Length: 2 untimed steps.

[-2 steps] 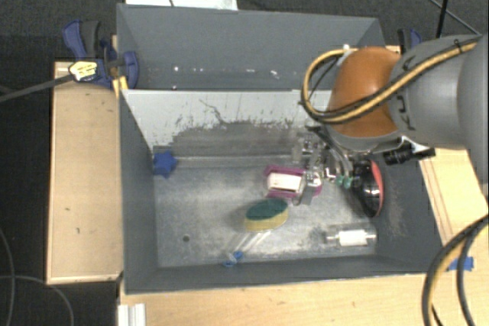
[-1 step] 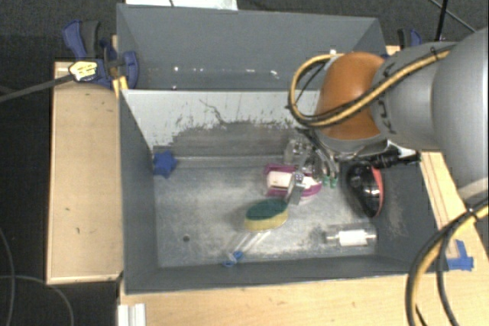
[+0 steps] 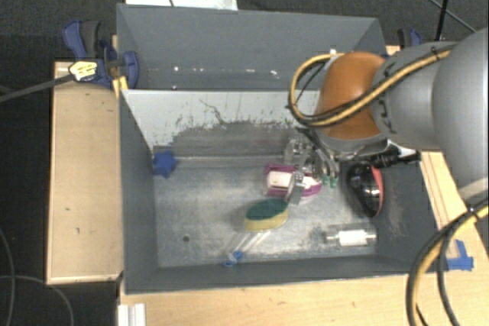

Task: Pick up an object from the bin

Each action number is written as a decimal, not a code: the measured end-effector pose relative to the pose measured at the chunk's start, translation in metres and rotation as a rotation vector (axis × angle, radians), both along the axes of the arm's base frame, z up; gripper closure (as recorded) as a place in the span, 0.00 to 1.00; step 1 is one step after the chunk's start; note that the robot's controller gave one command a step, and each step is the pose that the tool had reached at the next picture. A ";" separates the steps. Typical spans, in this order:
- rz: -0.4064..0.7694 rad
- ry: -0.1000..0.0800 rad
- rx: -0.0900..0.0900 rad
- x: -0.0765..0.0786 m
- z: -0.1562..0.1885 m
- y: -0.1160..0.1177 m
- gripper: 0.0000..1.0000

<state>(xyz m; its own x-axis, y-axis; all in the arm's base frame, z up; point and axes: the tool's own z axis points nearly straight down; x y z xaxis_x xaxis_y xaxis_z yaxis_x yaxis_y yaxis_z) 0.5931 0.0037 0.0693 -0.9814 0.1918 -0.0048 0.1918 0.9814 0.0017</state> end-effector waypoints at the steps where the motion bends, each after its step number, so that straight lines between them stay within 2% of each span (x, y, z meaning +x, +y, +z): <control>1: 0.002 0.000 0.000 0.000 0.000 0.000 1.00; 2: 0.007 -0.001 -0.001 0.002 0.043 0.000 1.00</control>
Offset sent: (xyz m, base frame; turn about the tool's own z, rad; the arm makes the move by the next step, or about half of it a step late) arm 0.0000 0.0000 0.0000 0.0000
